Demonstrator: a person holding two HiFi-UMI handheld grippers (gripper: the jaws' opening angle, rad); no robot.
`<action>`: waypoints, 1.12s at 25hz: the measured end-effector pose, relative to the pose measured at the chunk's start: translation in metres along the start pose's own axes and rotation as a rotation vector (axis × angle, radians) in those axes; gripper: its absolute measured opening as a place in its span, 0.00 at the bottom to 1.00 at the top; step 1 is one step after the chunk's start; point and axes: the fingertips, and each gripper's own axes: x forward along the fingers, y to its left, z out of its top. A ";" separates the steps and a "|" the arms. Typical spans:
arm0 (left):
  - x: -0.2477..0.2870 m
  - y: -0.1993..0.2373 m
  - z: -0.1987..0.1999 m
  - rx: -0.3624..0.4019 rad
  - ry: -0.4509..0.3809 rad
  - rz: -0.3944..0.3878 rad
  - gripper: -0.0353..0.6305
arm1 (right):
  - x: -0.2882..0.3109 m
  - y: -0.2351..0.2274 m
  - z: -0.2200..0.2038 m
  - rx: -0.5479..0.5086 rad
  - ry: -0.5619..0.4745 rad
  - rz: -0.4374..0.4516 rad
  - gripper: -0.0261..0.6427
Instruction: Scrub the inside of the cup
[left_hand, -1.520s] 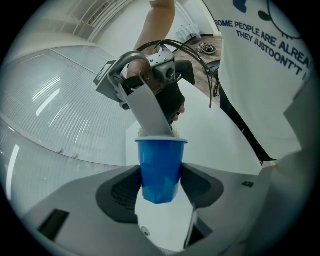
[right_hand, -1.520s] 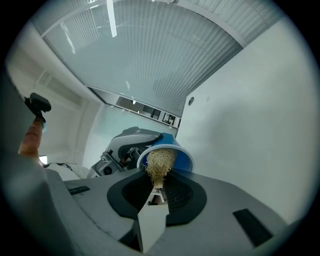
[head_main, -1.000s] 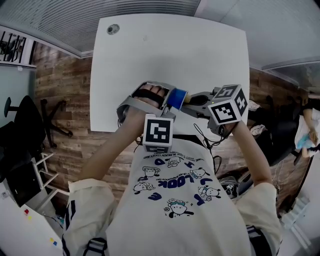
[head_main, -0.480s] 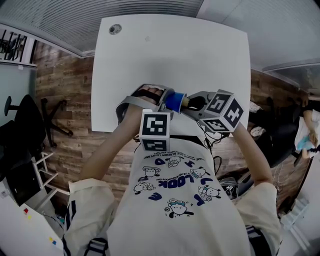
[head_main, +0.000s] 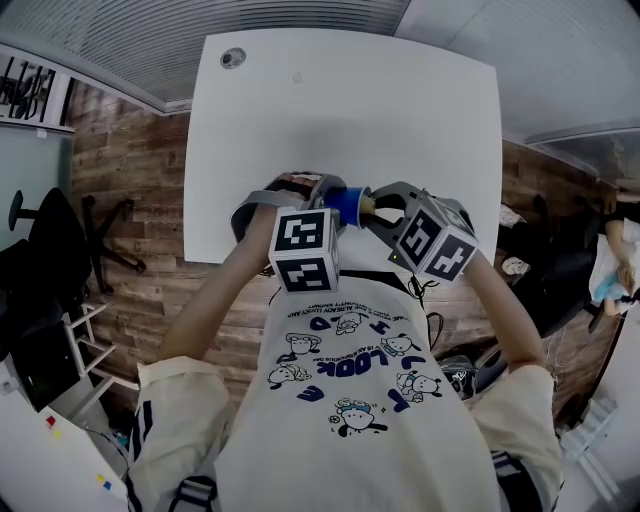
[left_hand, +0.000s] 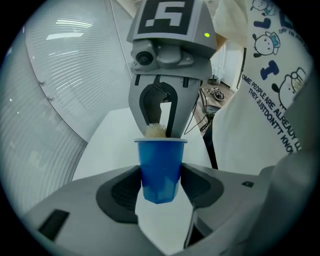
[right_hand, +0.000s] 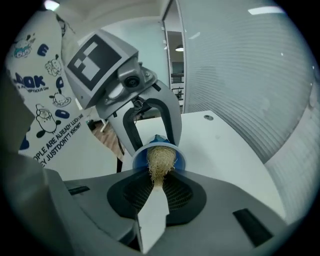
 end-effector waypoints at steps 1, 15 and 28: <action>0.000 -0.001 0.000 -0.010 -0.004 -0.011 0.47 | 0.001 0.000 0.000 -0.040 0.010 -0.014 0.12; -0.001 -0.020 0.007 -0.164 -0.102 -0.203 0.47 | -0.005 0.006 -0.003 -0.428 0.068 -0.144 0.12; -0.004 -0.033 0.016 -0.222 -0.163 -0.339 0.47 | -0.015 0.016 0.000 -0.769 0.109 -0.262 0.13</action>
